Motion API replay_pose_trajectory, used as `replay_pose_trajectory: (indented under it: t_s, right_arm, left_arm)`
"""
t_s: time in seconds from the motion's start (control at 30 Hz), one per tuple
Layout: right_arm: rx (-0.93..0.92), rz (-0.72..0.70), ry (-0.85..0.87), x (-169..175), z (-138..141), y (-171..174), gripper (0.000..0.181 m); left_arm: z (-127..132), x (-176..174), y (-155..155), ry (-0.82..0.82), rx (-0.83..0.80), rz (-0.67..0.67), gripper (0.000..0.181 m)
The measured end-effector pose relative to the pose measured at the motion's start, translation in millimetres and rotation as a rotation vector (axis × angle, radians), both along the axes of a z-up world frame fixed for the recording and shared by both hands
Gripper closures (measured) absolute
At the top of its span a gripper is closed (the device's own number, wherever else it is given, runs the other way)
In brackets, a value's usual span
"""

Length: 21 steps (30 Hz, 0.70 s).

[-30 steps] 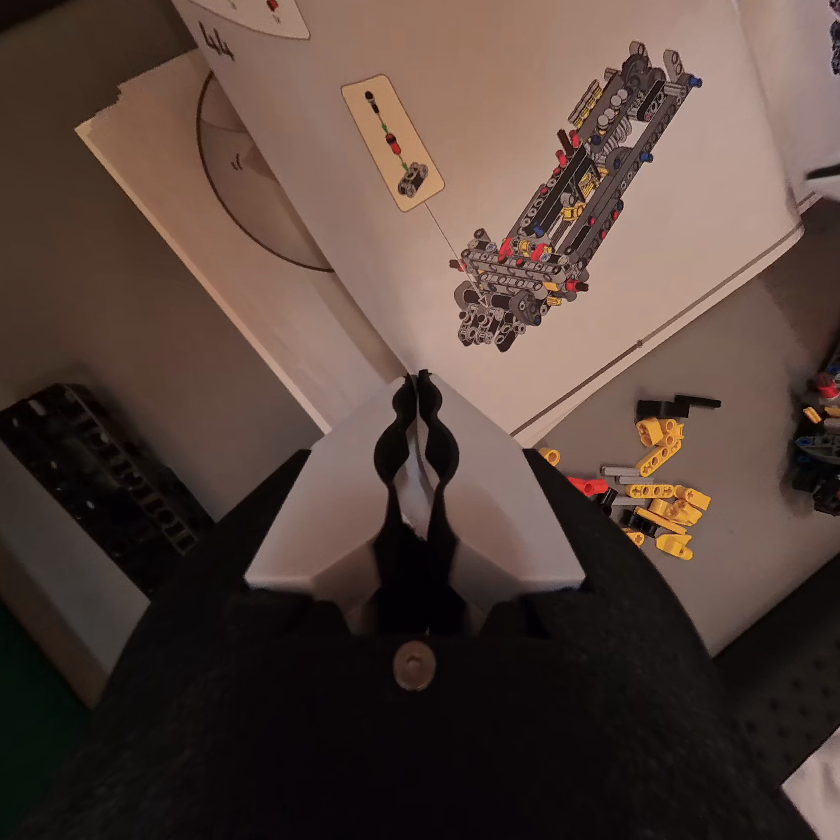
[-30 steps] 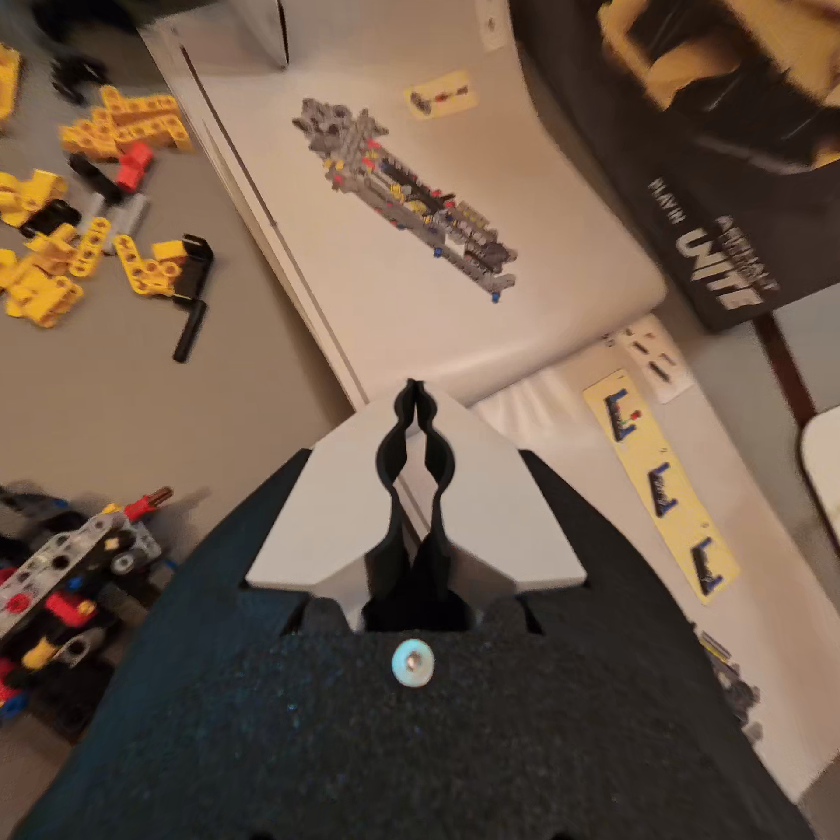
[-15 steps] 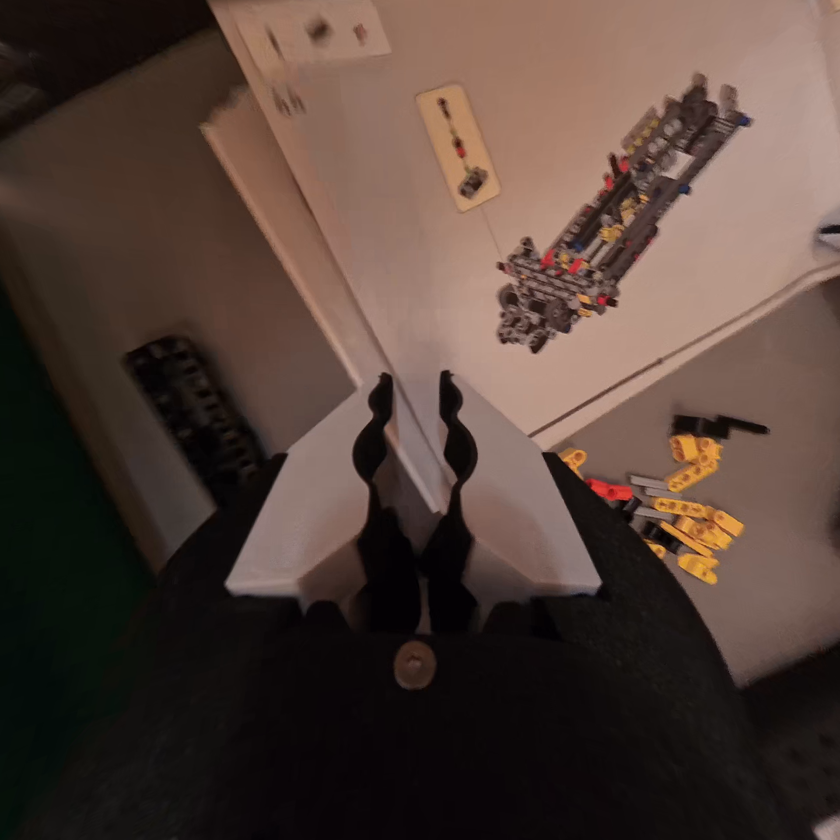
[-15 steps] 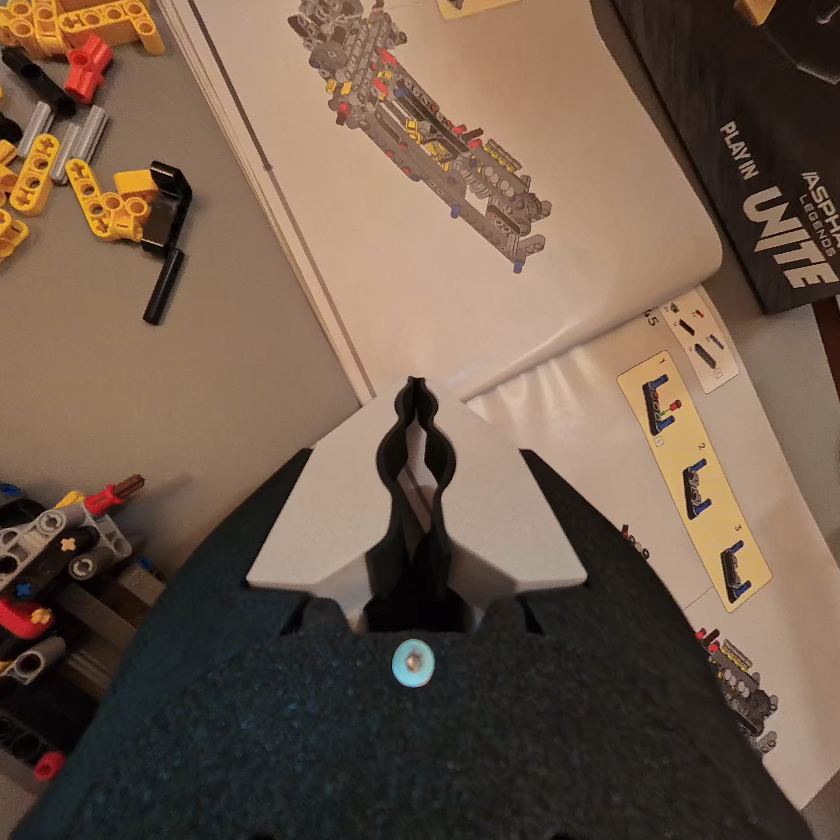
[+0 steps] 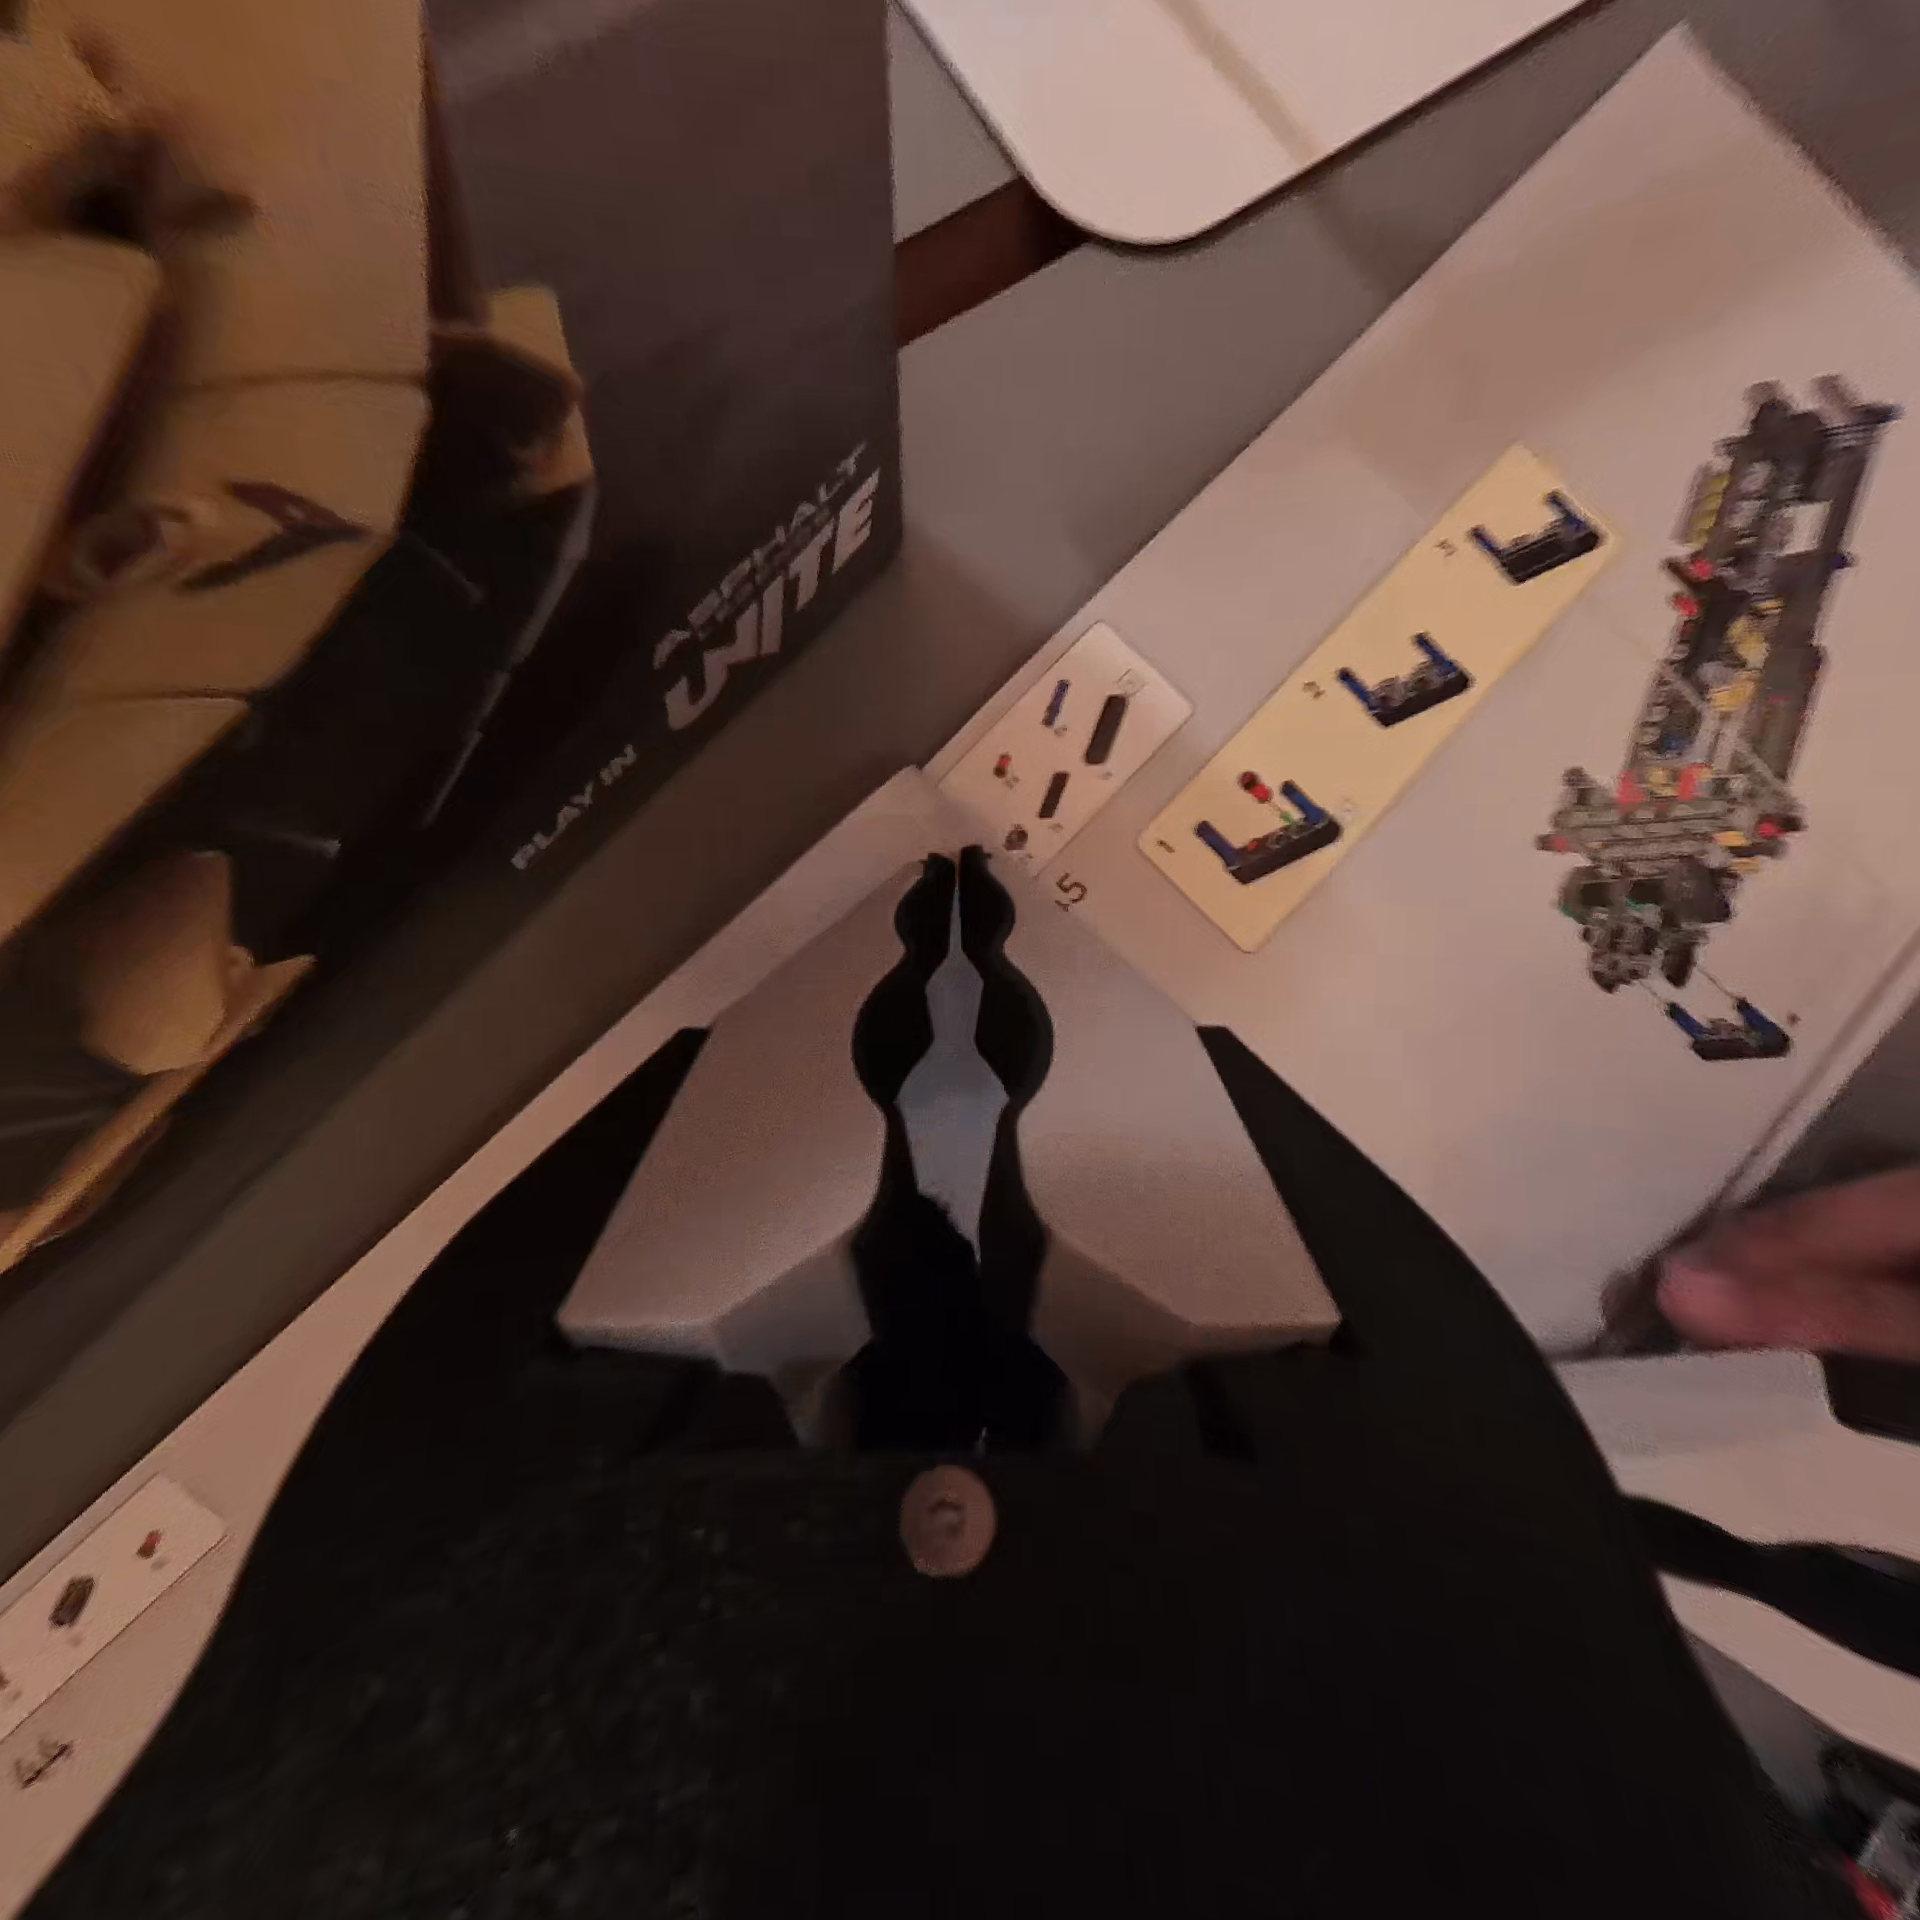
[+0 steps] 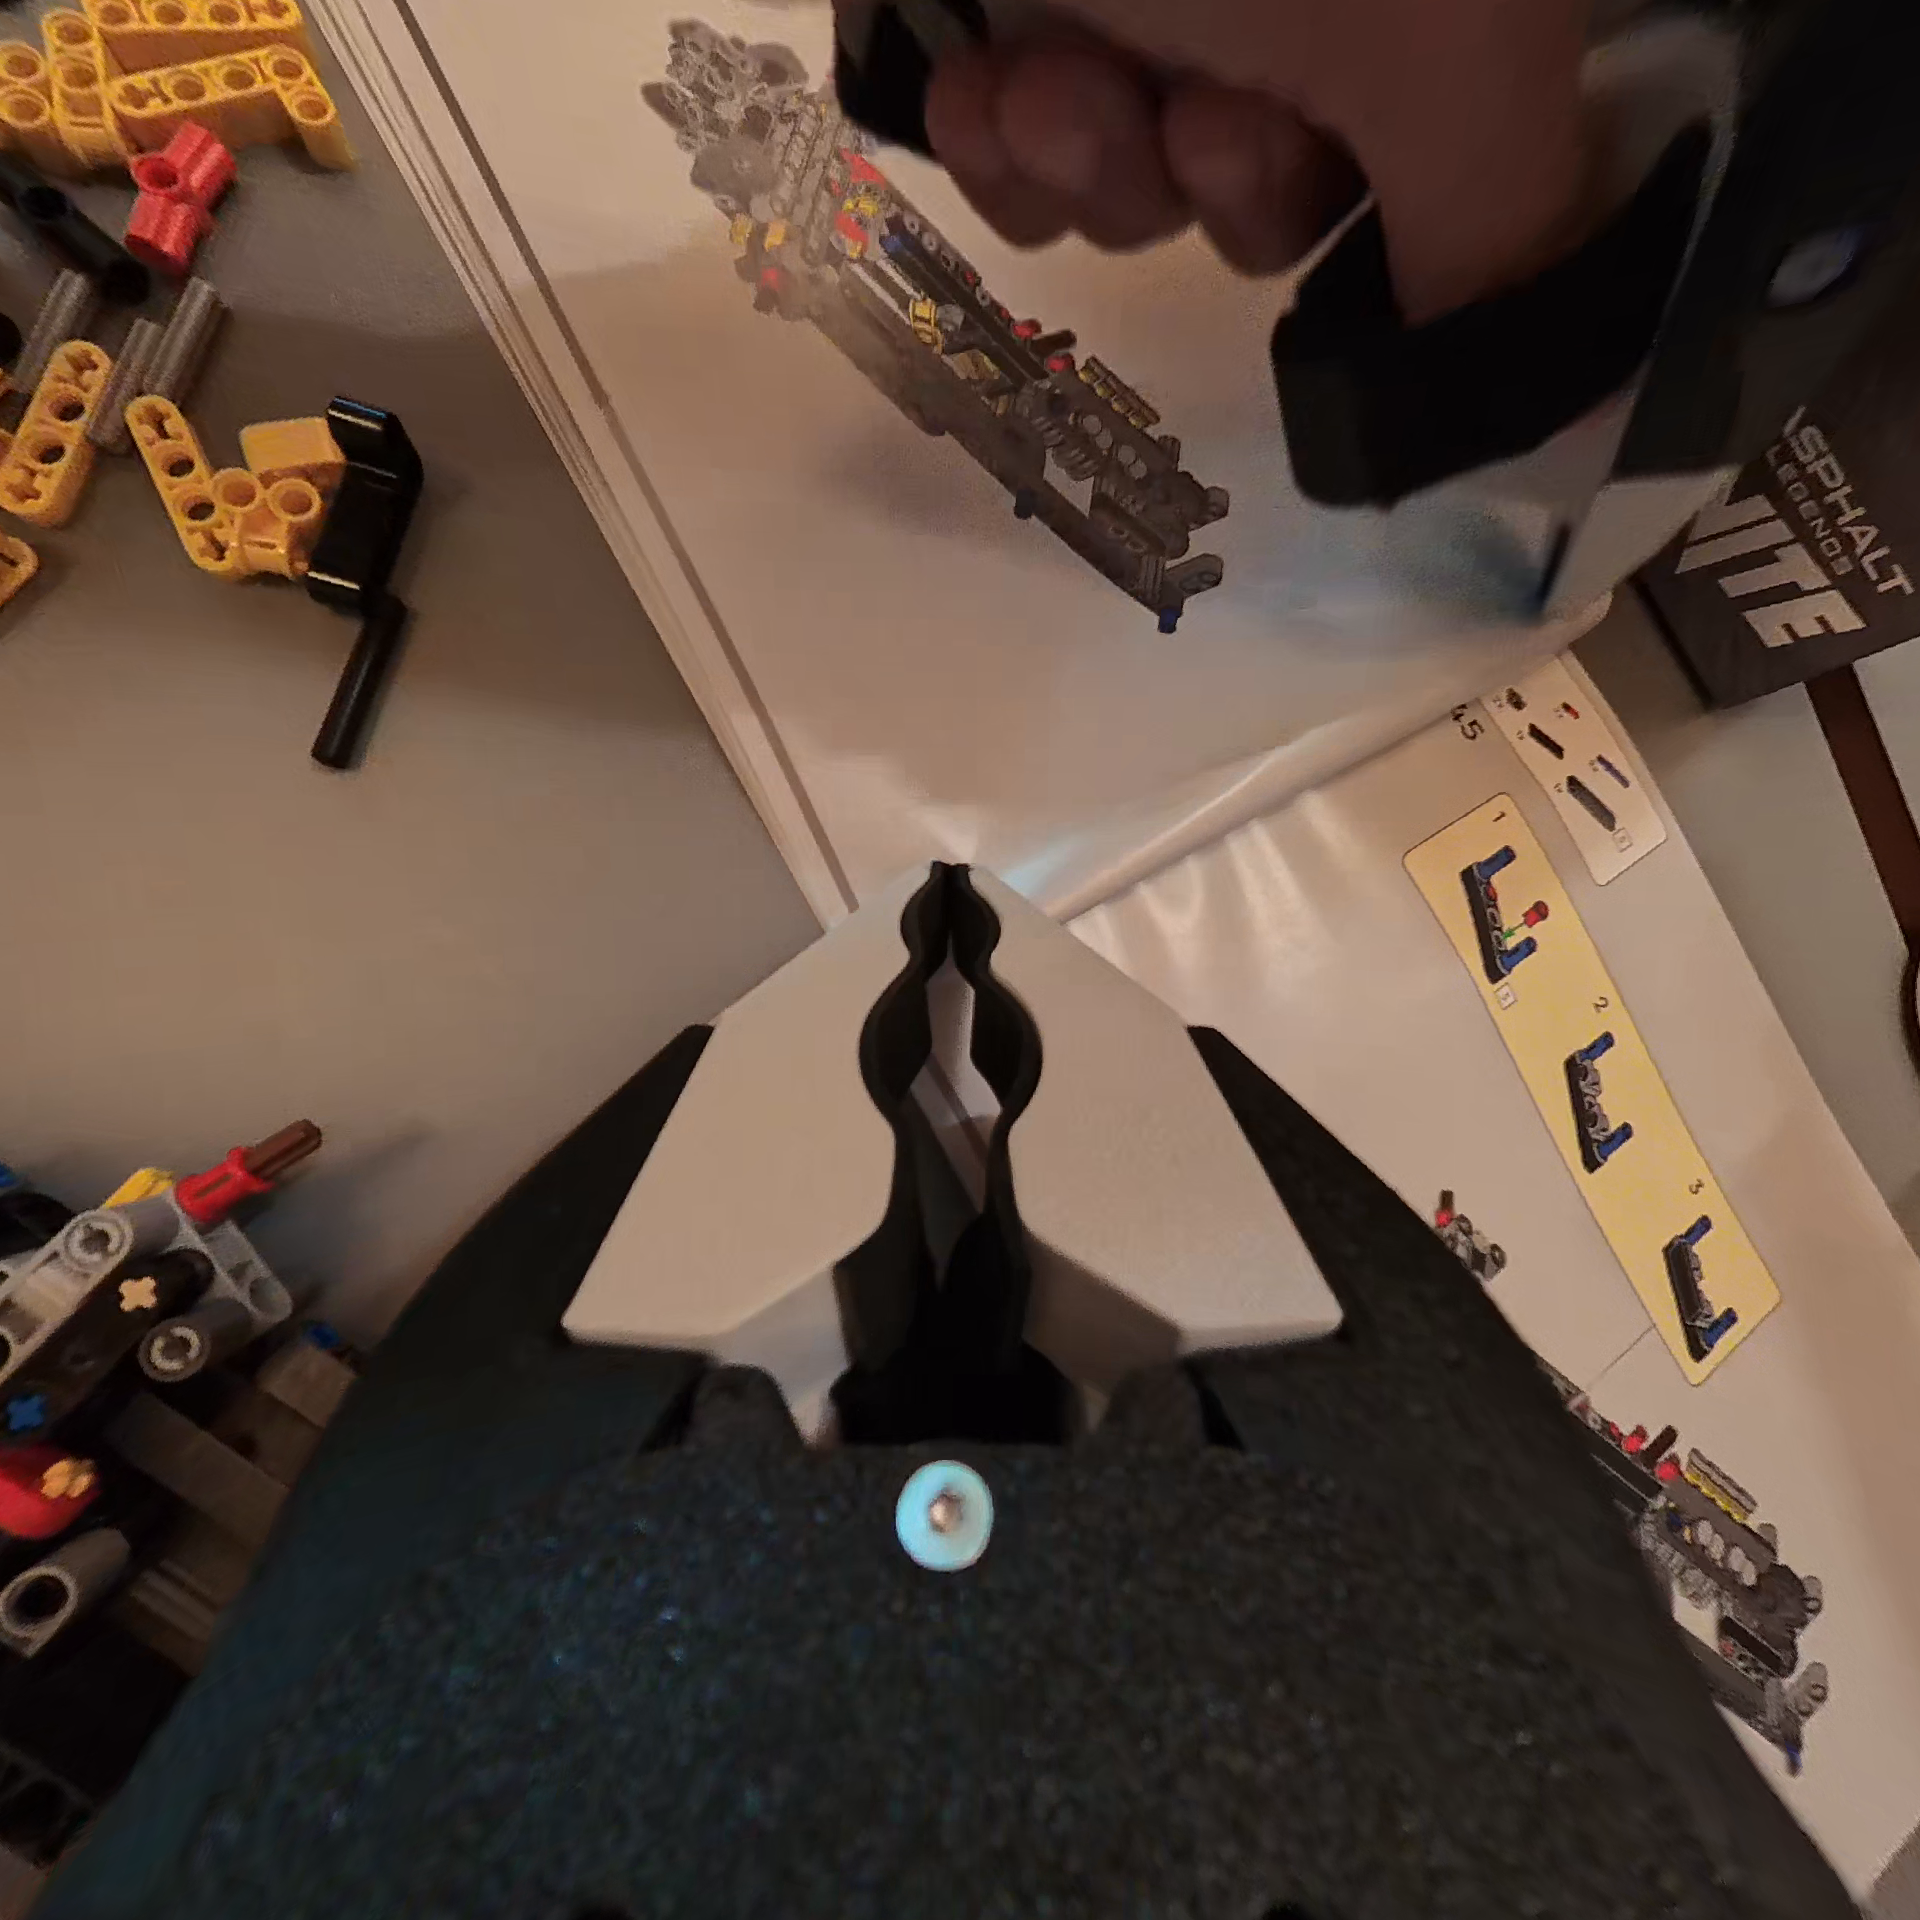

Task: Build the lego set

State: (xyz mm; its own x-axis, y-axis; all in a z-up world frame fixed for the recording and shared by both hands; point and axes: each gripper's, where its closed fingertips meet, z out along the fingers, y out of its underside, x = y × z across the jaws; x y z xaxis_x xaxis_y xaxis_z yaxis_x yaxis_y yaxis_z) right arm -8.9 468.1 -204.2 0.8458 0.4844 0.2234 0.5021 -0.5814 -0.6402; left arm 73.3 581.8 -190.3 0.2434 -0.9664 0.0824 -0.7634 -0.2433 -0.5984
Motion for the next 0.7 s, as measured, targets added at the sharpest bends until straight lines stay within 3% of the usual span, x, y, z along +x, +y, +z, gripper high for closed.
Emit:
replay_pose_trajectory:
  t_s: [0.3, 0.6, 0.7]
  right_arm:
    - [-0.025, -0.010, -0.031, -0.4, -1.4, 0.8, 0.181]
    - [-0.020, -0.052, 0.001, -0.5, -0.8, 1.8, 0.181]
    - [-0.016, -0.104, 0.052, -1.5, 3.8, 2.8, 0.181]
  left_arm:
    - [-17.1, -10.4, 3.5, 0.015, 0.062, 0.030, 0.181]
    - [-16.9, -9.9, 3.7, -0.063, 0.061, 0.060, 0.181]
    - [-6.3, -7.8, 7.5, -0.097, 0.102, 0.073, 0.179]
